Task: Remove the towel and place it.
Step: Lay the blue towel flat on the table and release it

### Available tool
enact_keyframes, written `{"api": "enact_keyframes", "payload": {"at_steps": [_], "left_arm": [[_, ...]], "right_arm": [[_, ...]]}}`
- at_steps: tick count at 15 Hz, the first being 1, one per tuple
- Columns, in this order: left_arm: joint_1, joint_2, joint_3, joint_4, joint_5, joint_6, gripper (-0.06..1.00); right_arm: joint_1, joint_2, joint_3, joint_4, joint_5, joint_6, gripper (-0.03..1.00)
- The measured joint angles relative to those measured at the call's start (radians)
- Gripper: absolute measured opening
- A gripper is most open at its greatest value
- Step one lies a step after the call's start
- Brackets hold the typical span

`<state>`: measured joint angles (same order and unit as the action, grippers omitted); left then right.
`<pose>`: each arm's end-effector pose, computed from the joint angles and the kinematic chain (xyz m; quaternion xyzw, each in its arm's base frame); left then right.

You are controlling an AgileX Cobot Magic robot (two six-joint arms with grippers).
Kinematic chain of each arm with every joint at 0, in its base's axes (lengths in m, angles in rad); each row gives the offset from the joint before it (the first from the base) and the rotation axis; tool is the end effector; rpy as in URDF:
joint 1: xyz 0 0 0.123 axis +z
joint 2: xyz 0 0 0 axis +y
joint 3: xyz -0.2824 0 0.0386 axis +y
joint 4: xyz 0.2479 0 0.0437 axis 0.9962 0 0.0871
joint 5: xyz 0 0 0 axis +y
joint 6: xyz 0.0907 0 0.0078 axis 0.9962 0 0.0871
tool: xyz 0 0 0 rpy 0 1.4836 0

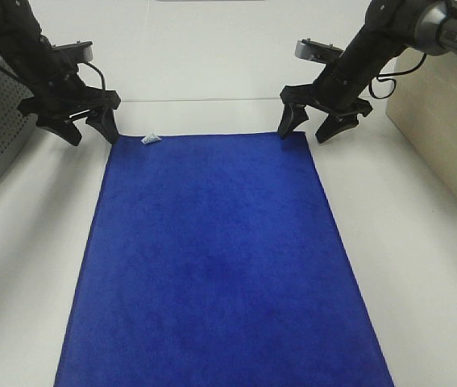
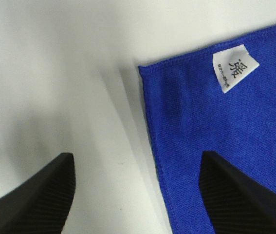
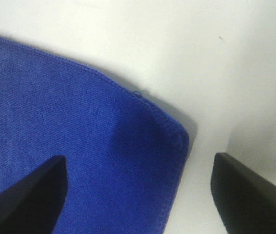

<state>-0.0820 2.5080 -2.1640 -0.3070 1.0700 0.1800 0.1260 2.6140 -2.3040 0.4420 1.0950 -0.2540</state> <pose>0.5176 -0.0668 0.1319 0.0721 0.9799 -0.1360 0.1271 0.5286 0.1019 0.1172 -0.1091 0.9646 0.1977 0.1360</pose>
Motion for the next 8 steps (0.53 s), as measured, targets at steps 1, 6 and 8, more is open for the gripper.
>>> {"api": "enact_keyframes", "payload": {"at_steps": [1,6,8], "left_arm": [[0.0,0.0,0.0,0.0,-0.001,0.003,0.68],[0.0,0.037,-0.003,-0.007,-0.002,0.026,0.68],[0.0,0.053,-0.005,-0.012,0.005,0.03,0.68]], "right_arm": [[0.0,0.005,0.0,-0.004,-0.006,0.0,0.79],[-0.001,0.027,-0.012,-0.026,-0.005,-0.001,0.78],[-0.001,0.027,-0.012,-0.027,-0.001,-0.001,0.78]]}}
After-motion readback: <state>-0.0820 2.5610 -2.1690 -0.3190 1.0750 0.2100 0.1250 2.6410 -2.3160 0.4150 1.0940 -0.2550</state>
